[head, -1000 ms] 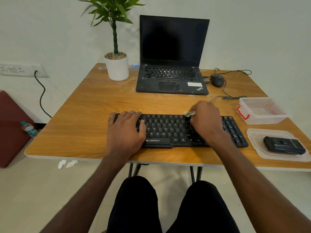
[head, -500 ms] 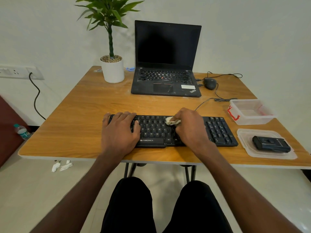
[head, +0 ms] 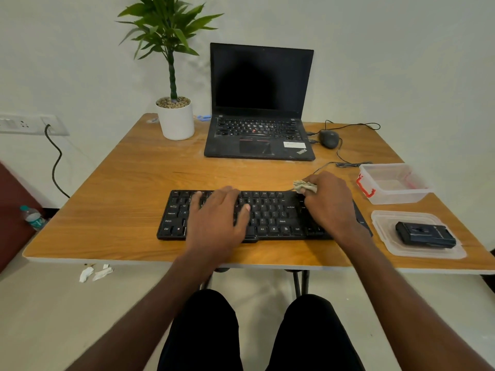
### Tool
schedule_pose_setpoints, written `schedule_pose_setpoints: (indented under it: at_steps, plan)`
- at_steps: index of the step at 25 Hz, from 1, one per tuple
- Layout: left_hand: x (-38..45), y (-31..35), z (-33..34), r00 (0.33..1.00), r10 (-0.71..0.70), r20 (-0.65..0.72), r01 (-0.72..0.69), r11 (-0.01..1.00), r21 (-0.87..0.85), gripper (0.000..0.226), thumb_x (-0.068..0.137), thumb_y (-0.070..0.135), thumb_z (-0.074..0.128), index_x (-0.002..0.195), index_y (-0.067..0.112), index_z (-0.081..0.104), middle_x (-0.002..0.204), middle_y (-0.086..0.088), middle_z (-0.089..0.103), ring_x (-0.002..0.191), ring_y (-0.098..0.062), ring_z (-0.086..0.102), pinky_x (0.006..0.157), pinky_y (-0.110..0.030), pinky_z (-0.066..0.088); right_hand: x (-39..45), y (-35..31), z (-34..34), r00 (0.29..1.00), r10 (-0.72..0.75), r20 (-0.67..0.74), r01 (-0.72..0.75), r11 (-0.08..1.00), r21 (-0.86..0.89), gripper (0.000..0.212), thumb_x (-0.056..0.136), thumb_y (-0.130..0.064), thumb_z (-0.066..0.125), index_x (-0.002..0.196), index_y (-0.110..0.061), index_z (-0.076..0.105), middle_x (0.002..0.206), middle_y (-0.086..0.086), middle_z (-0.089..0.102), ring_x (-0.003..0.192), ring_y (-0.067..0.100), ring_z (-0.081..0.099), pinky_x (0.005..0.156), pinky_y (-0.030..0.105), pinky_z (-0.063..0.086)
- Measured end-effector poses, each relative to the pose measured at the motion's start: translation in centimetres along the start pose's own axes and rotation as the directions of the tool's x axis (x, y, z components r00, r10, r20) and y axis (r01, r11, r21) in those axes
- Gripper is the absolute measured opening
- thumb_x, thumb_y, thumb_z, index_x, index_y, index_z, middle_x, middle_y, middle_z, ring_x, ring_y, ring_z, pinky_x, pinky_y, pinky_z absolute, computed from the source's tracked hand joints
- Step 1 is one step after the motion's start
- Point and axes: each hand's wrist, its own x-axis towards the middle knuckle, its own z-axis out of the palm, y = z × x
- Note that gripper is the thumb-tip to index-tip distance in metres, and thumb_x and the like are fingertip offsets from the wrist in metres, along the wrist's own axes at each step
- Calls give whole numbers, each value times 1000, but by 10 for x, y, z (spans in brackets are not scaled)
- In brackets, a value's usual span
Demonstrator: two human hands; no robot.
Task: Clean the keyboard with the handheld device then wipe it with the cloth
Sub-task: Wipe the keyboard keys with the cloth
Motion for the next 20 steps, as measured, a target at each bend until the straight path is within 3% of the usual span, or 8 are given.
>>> schedule_pose_setpoints:
  at_steps: [4,8,11,13,15,16,18,20]
  plan:
    - [-6,14,16,998,17,61,-20,999,47,62,109,54,26,162,24,35,172,3,31,160,-15,23,132,-51,8,-1,-7,18,980,-167,109,183,971,-156,29,90,-11,70,118,-14,76,108,3,65,99,24,60,79,38,53]
    - [-7,14,16,999,6,34,-9,998,70,63,104,50,28,157,21,43,167,0,41,156,-19,33,130,-52,18,4,-5,7,961,-203,187,207,978,-2,22,91,-17,74,112,-18,79,103,-3,68,94,17,60,79,33,48]
    - [-8,15,16,1000,-1,16,0,996,84,61,103,49,32,154,20,49,164,0,46,154,-20,38,128,-52,19,-7,-18,8,916,-318,245,316,948,48,24,87,-10,75,108,-21,81,100,-4,69,90,16,62,79,37,53]
    - [-7,15,16,1000,-5,5,4,995,95,58,103,49,35,151,20,52,161,0,49,151,-19,41,129,-53,14,-9,-13,2,946,-200,254,215,976,-33,24,87,-16,77,110,-23,79,104,-2,72,94,20,65,80,37,55]
    - [-8,17,14,1000,-1,5,0,996,95,56,102,48,36,147,20,55,159,0,52,150,-19,44,129,-54,12,-9,-10,-6,983,22,184,10,985,-170,25,89,-24,76,114,-20,74,108,5,71,98,26,65,78,39,56]
    - [-8,18,14,1000,1,8,-2,996,93,55,102,47,36,146,20,56,158,0,53,149,-18,44,129,-55,13,-15,-18,-7,989,61,137,-25,968,-250,23,91,-23,74,113,-16,72,107,8,69,99,29,64,78,40,56]
    - [-9,19,14,1000,-8,-3,8,996,94,53,102,46,38,144,19,56,157,-1,54,148,-20,45,128,-55,15,-32,-46,2,994,-22,108,52,957,-285,19,91,-17,72,109,-10,69,107,9,65,104,29,59,79,41,55]
    - [-9,17,14,999,-42,-19,44,994,96,50,102,45,40,141,17,56,155,-3,56,147,-22,46,127,-55,17,-43,-61,15,988,-93,123,117,973,-201,20,90,-15,73,109,-10,71,108,6,64,108,28,58,81,40,56]
